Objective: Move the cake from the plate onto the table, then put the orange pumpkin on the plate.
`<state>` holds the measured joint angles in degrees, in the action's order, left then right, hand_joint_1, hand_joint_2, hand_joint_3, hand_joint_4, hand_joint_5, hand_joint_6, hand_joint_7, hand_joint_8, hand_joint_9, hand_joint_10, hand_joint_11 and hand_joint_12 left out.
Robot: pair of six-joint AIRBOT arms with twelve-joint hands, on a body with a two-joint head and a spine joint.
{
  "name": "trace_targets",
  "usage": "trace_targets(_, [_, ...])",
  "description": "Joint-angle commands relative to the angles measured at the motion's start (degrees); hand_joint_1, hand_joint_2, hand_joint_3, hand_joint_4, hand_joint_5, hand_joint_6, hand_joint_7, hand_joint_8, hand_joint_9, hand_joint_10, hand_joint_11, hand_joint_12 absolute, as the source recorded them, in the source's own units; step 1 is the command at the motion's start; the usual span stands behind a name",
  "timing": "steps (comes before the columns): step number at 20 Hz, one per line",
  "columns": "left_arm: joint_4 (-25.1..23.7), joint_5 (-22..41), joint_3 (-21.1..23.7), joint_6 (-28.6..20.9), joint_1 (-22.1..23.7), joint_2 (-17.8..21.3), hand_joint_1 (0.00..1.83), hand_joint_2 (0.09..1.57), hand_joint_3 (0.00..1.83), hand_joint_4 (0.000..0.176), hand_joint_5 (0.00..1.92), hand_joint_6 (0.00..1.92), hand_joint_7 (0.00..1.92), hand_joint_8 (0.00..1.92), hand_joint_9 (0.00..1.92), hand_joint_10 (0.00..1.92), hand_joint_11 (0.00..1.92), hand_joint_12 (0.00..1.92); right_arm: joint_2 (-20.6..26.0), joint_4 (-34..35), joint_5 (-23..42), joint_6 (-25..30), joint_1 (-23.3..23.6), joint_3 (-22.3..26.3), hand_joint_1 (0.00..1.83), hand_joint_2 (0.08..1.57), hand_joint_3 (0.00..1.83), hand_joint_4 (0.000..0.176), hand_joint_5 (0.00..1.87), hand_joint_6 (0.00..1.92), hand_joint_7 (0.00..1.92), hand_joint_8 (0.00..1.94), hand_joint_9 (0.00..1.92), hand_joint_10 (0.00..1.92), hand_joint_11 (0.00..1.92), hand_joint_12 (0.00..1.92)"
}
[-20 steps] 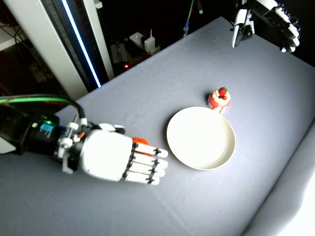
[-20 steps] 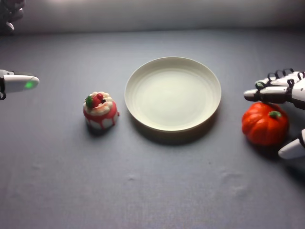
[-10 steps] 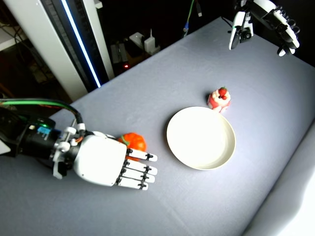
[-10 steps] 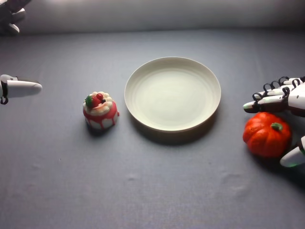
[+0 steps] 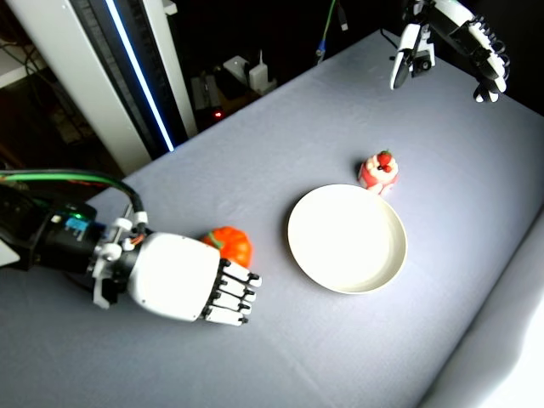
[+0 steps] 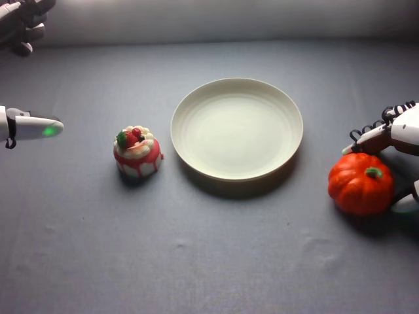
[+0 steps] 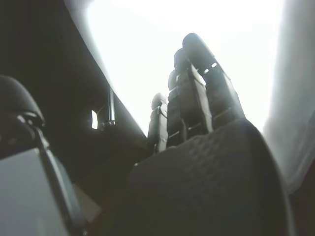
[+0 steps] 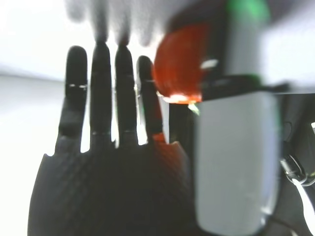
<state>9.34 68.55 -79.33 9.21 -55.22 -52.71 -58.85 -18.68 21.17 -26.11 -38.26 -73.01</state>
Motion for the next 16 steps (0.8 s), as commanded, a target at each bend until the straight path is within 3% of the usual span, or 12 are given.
trace_targets(1, [2.18,6.57,-0.13,-0.22,0.53,0.10,0.99,0.81,0.00,0.171,0.11,0.00,0.22,0.00,0.33,0.00,0.02,1.29,0.14,0.54,3.49,0.21,0.36,-0.21,1.10,0.92,0.00,0.000,0.57,0.02,0.68,0.02,0.71,0.16,0.28,1.37])
trace_targets(3, [2.13,6.55,-0.13,-0.22,0.50,-0.02,0.98,0.81,0.00,0.174,0.11,0.00,0.22,0.00,0.31,0.00,0.00,1.32,0.08,0.55,3.64,0.21,0.36,-0.17,1.11,0.91,0.00,0.000,0.60,0.01,0.70,0.01,0.69,0.23,0.28,1.39])
trace_targets(5, [1.99,6.49,-0.13,-0.22,0.50,-0.06,0.98,0.82,0.00,0.176,0.10,0.00,0.20,0.00,0.29,0.00,0.00,1.32,-0.21,0.57,3.96,0.21,0.36,-0.18,1.15,0.93,0.00,0.000,0.62,0.00,0.72,0.00,0.50,0.69,0.25,1.50])
trace_targets(6, [1.90,6.42,-0.13,-0.22,0.50,-0.09,0.97,0.83,0.00,0.167,0.09,0.00,0.18,0.00,0.28,0.00,0.01,1.29,-0.35,0.57,4.04,0.22,0.37,-0.19,1.14,0.94,0.00,0.000,0.60,0.00,0.68,0.00,0.45,0.71,0.21,1.50])
trace_targets(7, [1.84,6.37,-0.14,-0.22,0.50,-0.12,0.96,0.82,0.00,0.174,0.09,0.00,0.19,0.01,0.29,0.00,0.00,1.28,-0.42,0.57,4.09,0.22,0.41,-0.19,1.11,0.94,0.00,0.000,0.54,0.00,0.60,0.00,0.37,0.66,0.12,1.52])
trace_targets(9, [1.82,6.30,-0.23,-0.22,0.50,-0.18,0.97,0.82,0.00,0.176,0.11,0.01,0.18,0.00,0.29,0.00,0.00,1.28,-0.42,0.46,4.09,0.22,0.52,-0.18,1.02,0.89,0.00,0.000,0.39,0.00,0.43,0.00,0.32,0.32,0.02,1.34])
trace_targets(11, [1.83,6.25,-0.34,-0.22,0.47,-0.35,0.98,0.80,0.00,0.176,0.11,0.00,0.18,0.00,0.28,0.00,0.00,1.25,-0.38,0.34,4.08,0.22,0.58,-0.07,0.90,0.85,0.00,0.051,0.23,0.00,0.19,0.00,0.24,0.07,0.00,1.10])
trace_targets(12, [1.83,6.11,-0.43,-0.22,0.46,-0.48,0.97,0.80,0.00,0.176,0.12,0.00,0.17,0.00,0.27,0.00,0.00,1.21,-0.35,0.34,4.09,0.22,0.58,0.12,0.94,0.85,0.00,0.105,0.17,0.00,0.10,0.00,0.18,0.03,0.00,0.94])
trace_targets(14, [1.80,6.00,-0.47,-0.22,0.46,-0.54,0.95,0.78,0.00,0.176,0.14,0.01,0.12,0.00,0.23,0.00,0.00,1.16,-0.32,-0.61,4.26,0.27,1.18,1.27,0.98,0.85,0.00,0.152,0.12,0.00,0.03,0.00,0.11,0.00,0.00,0.81])
trace_targets(15, [1.80,6.01,-0.44,-0.22,0.46,-0.53,0.96,0.79,0.00,0.176,0.16,0.01,0.10,0.00,0.22,0.00,0.00,1.15,0.07,-1.58,4.32,0.30,1.78,2.00,0.91,0.84,0.00,0.166,0.08,0.00,0.00,0.00,0.10,0.00,0.00,0.85])
trace_targets(16, [1.81,6.04,-0.43,-0.22,0.45,-0.51,0.96,0.79,0.00,0.176,0.16,0.01,0.10,0.00,0.23,0.00,0.00,1.15,0.57,-3.20,4.57,0.92,2.53,2.82,0.86,0.82,0.00,0.154,0.05,0.00,0.00,0.00,0.07,0.00,0.00,0.92])
